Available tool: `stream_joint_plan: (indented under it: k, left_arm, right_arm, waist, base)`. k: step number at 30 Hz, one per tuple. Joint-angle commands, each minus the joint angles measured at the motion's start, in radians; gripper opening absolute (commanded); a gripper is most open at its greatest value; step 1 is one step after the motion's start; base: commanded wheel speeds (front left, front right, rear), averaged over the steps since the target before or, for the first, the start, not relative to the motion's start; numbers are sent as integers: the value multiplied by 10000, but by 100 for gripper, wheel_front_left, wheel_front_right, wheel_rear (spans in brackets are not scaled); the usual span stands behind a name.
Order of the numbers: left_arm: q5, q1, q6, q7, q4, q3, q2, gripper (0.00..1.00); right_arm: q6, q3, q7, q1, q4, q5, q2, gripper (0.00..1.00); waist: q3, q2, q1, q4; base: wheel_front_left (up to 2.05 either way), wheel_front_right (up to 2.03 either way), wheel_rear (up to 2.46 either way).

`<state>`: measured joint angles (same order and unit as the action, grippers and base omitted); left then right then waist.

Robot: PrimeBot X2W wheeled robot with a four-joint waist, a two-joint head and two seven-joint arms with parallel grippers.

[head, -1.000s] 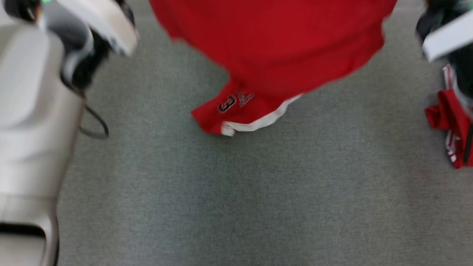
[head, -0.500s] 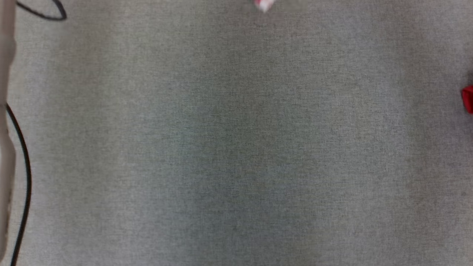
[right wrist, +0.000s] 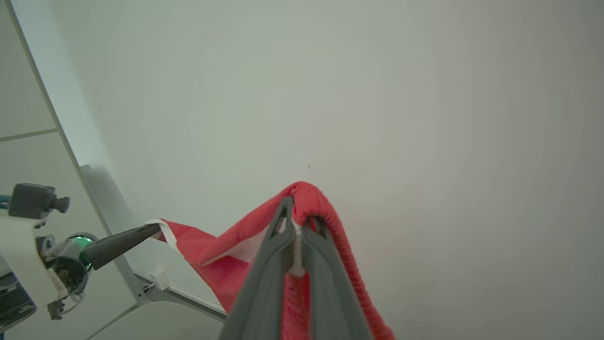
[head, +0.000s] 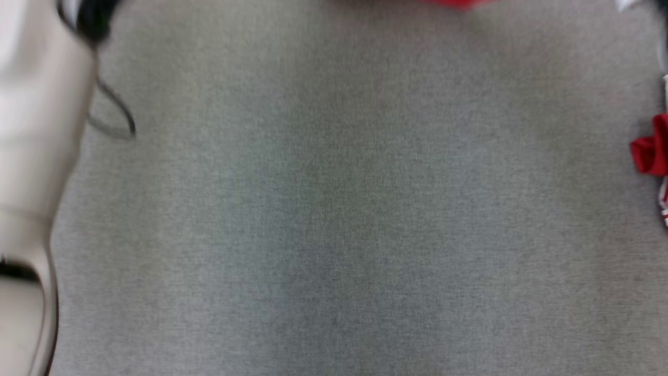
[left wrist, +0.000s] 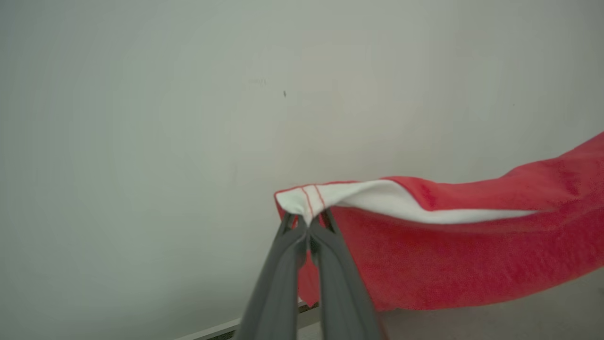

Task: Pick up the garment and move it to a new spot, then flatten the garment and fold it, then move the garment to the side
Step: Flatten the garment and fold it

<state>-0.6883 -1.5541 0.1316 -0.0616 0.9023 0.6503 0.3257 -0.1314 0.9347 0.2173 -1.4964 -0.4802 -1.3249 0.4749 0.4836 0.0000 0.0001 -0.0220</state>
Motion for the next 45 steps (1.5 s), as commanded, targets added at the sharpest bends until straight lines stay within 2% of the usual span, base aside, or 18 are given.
stream_joint_plan:
  k: [1,5,10,16,19,23,24,25,28,32,37,40,45]
  left_arm:
    - [-563,822,-22,108,-288,309,361,0]
    - [-1727,2290,-22,759,-1043,992,1000,0]
    - [-3050,3979,-22,1868,-2278,2004,1790,0]
    - [-4596,5783,-21,3958,-3777,3022,2826,0]
    - [-5158,6516,-21,4716,-4505,3325,3486,0]
    - [-5742,7328,-22,5142,-5368,3395,4301,0]
    - [-5742,7328,-22,5142,-5368,3395,4301,0]
    - [-6018,7676,-56,5286,-5798,3385,4668,0]
    - [-6356,8067,-82,5578,-6254,3445,5001,0]
    - [-6891,8635,-348,6135,-7523,3539,5674,0]
    - [-7432,9107,-912,6889,-9023,3700,6530,0]
    - [-7529,9103,-1174,7195,-9526,3676,6863,0]
    - [-7641,8619,-1417,7493,-9576,3452,6938,0]
  right_arm:
    - [19,324,105,611,186,-239,209,0]
    - [19,1086,-27,1848,659,-822,423,0]
    - [19,2316,-927,3440,1330,-1468,863,0]
    - [19,3152,-1683,5244,2590,-1998,1545,0]
    - [19,3306,-1987,6162,3183,-2155,1881,0]
    - [19,3380,-1909,7335,3704,-2324,2397,0]
    - [19,3380,-1909,7335,3704,-2324,2397,0]
    - [19,3391,-1786,7839,3997,-2513,2578,0]
    - [19,3402,-1776,8330,4385,-2709,2835,0]
    - [19,3421,-1994,9194,5546,-3060,3370,0]
    - [19,3428,-2457,9871,6696,-3440,3992,0]
    - [19,3360,-2611,9906,6974,-3620,4133,0]
    - [19,3116,-2939,9834,6941,-4320,3940,0]
  waist:
    - [-474,0,-1,-25]
    - [-1228,0,-1,-56]
    - [-2303,0,-1,-23]
    - [-3459,0,-1,-16]
    - [-3966,0,-1,-68]
    - [-4512,0,-1,-148]
    - [-4512,0,-1,-148]
    - [-4700,0,-1,-187]
    - [-4880,0,-1,-207]
    - [-5013,0,-1,-247]
    - [-5079,0,-1,-329]
    - [-5022,0,-1,-471]
    - [-4760,0,-1,-757]
  base:
    - [0,0,0]
    - [0,0,0]
    - [0,0,0]
    - [0,0,0]
    - [0,0,0]
    - [0,0,0]
    - [0,0,0]
    - [0,0,0]
    - [0,0,0]
    - [0,0,0]
    - [0,0,0]
    - [0,0,0]
    - [0,0,0]
